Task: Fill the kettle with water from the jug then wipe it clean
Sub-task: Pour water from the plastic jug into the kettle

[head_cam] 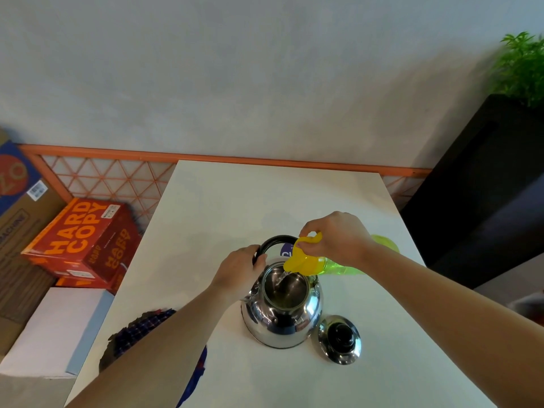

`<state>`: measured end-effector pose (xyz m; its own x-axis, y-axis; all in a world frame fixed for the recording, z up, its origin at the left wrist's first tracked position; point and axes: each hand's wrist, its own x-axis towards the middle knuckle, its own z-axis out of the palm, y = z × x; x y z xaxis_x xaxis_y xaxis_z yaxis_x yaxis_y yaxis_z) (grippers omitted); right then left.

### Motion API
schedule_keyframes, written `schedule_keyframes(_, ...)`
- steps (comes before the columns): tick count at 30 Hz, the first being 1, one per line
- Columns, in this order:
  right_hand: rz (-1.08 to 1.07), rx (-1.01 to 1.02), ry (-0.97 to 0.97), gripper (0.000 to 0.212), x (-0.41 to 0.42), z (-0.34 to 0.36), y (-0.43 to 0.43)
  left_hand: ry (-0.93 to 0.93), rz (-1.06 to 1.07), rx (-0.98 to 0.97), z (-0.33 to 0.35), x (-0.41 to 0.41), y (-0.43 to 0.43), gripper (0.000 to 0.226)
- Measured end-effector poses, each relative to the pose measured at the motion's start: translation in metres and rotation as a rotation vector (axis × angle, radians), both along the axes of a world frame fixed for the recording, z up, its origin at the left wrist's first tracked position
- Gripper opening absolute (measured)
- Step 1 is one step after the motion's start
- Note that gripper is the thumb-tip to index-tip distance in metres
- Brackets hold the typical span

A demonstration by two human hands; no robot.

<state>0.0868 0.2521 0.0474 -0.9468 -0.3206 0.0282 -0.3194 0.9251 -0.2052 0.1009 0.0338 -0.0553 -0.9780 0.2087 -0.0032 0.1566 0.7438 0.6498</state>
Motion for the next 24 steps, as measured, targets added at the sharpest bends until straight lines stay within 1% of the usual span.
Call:
schedule_keyframes(12,-0.006,-0.022,-0.008,0.024,0.0012,0.0004,-0.0002,0.003,-0.002,0.002,0.0005,-0.0002,0.0007,0.025)
schedule_keyframes(24,-0.007,-0.009,0.009,0.026,0.0017,-0.0005,-0.0020,0.011,-0.004,-0.010,0.0011,0.0000,0.0012,0.025)
